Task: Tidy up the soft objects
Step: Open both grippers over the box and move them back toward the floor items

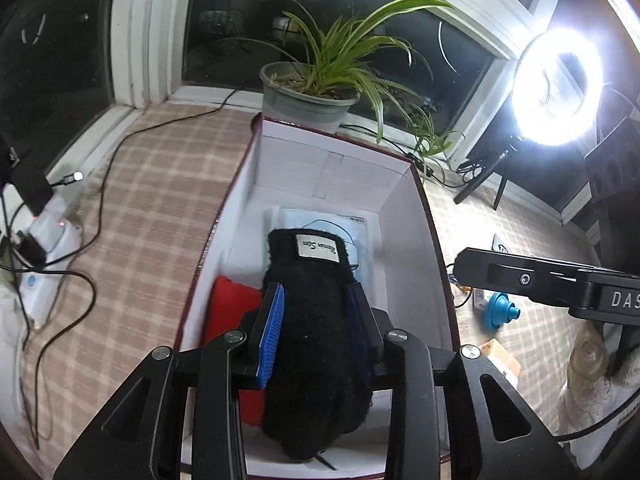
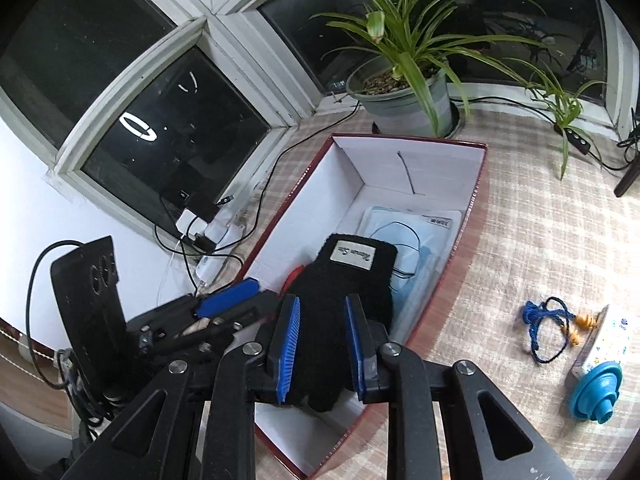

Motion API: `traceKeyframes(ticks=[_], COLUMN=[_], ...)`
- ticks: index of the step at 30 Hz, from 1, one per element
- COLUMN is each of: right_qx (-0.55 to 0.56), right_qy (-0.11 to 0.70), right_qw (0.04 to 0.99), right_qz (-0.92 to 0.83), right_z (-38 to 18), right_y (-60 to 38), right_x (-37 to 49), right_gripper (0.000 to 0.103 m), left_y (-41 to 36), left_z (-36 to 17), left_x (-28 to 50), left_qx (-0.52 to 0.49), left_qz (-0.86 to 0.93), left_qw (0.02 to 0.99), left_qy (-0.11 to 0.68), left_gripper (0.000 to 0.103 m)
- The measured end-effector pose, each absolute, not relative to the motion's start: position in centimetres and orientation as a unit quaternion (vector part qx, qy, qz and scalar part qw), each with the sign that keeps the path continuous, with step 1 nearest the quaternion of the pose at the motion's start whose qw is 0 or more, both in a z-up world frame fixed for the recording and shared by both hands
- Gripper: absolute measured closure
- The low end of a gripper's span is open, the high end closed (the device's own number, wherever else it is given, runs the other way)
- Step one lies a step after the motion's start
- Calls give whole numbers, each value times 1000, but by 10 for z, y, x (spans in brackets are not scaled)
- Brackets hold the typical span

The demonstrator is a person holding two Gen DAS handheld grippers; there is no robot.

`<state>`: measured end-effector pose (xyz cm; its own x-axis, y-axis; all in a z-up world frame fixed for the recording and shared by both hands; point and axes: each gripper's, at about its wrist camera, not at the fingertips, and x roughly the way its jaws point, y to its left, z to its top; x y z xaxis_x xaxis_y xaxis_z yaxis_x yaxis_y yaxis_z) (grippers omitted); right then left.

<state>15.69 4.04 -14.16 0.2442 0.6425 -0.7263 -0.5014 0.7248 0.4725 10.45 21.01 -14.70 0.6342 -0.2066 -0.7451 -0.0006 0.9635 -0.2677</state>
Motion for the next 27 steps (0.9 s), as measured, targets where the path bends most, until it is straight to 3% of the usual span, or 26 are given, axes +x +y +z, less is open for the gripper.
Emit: traceKeyframes(ticks=[2,4,5,10,15,18,27], right_qx=[72,73,74,67,51,35,17], right_qy=[495,492,490,481,459,444,422], right_qw=[787,791,793,802,820,830,843], right_qz=[361,356,355,347,339,336,334], right_z=[-142,-143,-142,-138,-129,-122,-112], right_y=[34,28,24,5,-19,-38,-96], right_x=[156,154,153,147,135,127,105], right_gripper=[77,62,60,55,48,44,41], left_y=[210,209,208,201,183,167,111], left_z=[-143,-139,-138,-128,-112,-100,-81], left_x=[101,96,94,82,64,51,21], left_qx=[-118,-115,-113,-104,-83,-76,-72], left_qz=[-53,-49,-47,-35,-23,-27,-31], left_qw=[898,901,903,909,920,926,933], left_qy=[421,414,412,402,383,369,351], left_gripper=[69,61,60,49,48,41,38])
